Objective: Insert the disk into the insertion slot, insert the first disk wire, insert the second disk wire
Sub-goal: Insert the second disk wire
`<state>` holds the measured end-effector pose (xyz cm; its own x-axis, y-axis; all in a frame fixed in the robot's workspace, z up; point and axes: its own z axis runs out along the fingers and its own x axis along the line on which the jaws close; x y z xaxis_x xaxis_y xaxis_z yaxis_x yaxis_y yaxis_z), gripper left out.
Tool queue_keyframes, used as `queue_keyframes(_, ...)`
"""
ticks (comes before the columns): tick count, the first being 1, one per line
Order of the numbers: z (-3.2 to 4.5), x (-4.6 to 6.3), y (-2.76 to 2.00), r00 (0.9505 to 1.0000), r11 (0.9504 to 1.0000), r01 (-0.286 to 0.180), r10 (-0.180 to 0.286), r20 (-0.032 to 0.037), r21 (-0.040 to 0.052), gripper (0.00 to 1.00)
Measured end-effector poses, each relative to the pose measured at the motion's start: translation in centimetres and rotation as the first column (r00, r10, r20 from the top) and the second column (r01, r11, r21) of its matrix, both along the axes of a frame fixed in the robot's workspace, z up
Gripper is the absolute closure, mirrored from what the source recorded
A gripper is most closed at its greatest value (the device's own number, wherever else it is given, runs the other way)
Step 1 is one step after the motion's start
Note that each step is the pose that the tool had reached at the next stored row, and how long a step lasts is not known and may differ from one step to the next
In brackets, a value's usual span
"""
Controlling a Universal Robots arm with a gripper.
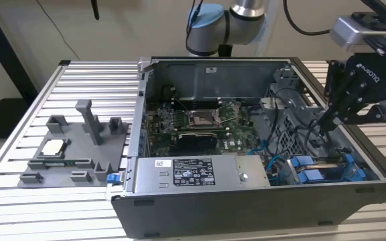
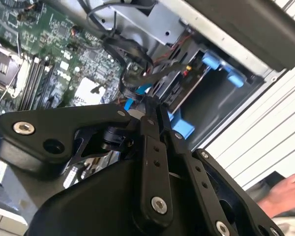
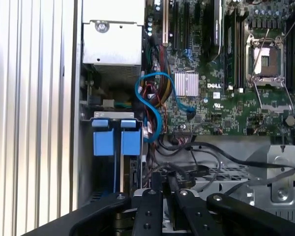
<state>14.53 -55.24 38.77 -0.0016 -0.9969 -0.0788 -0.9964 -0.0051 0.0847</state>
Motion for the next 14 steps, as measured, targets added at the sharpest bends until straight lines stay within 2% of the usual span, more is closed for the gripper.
queue_keyframes(3,-0.01,-0.49,0.0,1.0,1.0,0.0,0.0,0.0,0.0002,0.84)
queue_keyframes(14,-0.01,-0.54,0.0,1.0,1.0,0.0,0.0,0.0,0.0001,0.84)
